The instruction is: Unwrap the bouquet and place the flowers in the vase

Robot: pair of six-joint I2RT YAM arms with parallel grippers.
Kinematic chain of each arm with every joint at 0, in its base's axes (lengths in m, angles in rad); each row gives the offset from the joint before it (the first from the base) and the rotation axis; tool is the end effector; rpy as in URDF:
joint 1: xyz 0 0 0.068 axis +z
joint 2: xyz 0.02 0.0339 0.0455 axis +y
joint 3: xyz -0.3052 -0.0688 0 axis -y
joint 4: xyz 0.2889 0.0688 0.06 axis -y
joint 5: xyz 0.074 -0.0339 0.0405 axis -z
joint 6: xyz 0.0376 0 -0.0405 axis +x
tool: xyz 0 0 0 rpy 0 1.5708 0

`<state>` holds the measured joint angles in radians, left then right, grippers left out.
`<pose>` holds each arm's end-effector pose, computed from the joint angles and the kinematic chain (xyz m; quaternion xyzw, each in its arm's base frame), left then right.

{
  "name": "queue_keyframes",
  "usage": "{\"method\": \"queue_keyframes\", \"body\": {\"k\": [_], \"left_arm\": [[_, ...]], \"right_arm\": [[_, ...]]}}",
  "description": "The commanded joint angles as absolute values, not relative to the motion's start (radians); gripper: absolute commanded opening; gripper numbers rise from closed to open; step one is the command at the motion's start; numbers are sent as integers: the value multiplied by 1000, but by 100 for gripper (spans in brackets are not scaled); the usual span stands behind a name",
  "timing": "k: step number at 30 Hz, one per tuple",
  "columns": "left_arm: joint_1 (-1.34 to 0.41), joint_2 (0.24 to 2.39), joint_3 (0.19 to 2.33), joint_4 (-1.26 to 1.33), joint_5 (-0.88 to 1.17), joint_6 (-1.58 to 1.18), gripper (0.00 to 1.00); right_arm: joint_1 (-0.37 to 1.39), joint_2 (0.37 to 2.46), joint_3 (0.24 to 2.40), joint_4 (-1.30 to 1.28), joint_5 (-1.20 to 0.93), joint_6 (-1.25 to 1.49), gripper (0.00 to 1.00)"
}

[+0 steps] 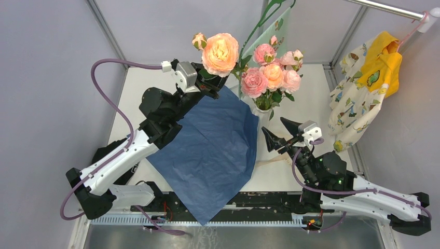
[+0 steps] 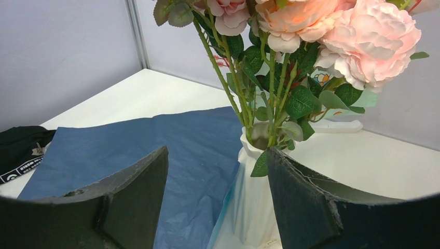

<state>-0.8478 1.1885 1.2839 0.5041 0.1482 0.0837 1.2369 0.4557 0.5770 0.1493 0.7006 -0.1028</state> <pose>0.1810 -0.2135 0.5466 0.2676 0.3865 -0.3609 0.8055 0.0637 0.1096 0.3698 -0.1388 0.6153 0.2264 0.7422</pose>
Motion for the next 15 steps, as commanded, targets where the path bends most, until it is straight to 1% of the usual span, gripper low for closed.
{"method": "queue_keyframes", "body": {"k": [1,15], "left_arm": [[-848,1170,1312,574,167,92,10],[-848,1179,1105,680,139,5,9]], "right_arm": [[1242,459,584,183,714,-118,75],[1243,453,562,199,727,-129,75]]}}
